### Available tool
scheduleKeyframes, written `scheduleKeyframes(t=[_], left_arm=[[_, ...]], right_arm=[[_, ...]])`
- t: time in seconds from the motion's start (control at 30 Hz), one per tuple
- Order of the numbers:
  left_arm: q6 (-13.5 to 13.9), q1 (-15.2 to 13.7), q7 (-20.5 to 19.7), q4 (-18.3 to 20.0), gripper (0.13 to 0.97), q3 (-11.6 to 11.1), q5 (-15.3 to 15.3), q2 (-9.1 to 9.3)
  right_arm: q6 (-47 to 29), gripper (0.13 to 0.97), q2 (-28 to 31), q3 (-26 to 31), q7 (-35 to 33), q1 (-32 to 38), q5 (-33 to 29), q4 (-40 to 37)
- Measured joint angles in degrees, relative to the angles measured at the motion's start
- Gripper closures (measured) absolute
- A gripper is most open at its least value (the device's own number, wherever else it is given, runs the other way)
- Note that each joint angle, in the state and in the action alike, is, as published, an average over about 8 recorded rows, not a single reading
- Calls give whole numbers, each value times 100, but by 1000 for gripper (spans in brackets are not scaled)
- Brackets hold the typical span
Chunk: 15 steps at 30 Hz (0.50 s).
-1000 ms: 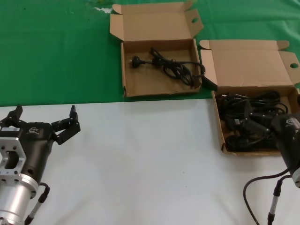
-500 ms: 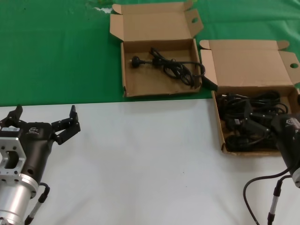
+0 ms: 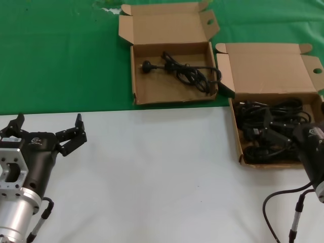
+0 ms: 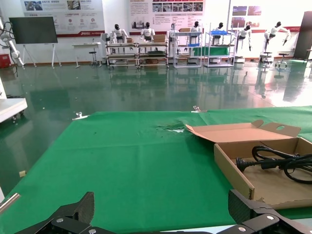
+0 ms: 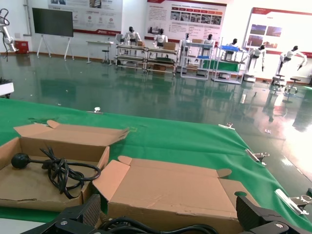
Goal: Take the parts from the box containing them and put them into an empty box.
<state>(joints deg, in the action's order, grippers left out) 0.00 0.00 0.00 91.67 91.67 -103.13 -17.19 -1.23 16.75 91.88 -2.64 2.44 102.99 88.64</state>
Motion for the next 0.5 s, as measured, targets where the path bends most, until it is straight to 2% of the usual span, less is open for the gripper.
scheduleKeyframes(t=[0.5], left_arm=[[0, 0, 0, 0, 132, 0, 0, 0]], right_arm=[[0, 129, 0, 0, 0, 0, 0, 0]])
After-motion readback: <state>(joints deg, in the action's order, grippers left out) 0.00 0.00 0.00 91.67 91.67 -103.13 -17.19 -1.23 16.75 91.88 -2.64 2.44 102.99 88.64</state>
